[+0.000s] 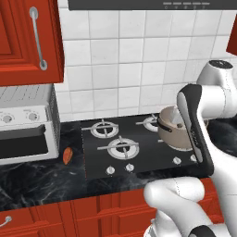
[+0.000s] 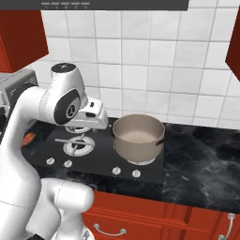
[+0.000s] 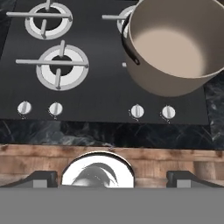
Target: Turn on the burner for the pot on the stove. Wait thirty seconds for the pot to heat up. Then add the sweet potato to the pot.
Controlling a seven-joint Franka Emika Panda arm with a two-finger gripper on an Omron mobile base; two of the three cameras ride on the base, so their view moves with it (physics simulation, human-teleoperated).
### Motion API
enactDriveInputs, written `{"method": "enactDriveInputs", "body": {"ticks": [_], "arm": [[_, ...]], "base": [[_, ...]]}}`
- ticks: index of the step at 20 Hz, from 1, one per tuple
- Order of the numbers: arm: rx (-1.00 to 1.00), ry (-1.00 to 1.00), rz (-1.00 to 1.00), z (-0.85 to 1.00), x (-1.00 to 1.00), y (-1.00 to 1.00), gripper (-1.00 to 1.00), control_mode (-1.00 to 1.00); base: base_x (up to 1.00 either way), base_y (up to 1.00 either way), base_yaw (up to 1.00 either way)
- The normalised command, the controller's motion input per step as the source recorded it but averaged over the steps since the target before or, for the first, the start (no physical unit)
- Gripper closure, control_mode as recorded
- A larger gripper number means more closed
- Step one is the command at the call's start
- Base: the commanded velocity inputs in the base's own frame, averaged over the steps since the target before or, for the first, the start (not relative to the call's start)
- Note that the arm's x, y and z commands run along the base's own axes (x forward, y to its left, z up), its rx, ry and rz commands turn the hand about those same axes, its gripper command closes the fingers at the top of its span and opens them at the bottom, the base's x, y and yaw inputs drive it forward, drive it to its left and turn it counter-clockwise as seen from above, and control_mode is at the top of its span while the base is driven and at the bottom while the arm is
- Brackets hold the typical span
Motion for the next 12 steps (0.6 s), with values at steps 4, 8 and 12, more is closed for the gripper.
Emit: {"method": "enactDriveInputs", "body": {"ticks": [4,8,12], "arm": [[0.00,0.00,0.00,-0.10,-0.29,-0.44,-1.00,-1.00],[0.00,0.00,0.00,-0.07,-0.28,-0.41,-1.00,-1.00],[0.00,0.00,0.00,-0.15,-0.14,-0.36,-1.00,-1.00]], "base": [[0.00,0.00,0.00],[0.00,0.00,0.00],[0.00,0.00,0.00]]}}
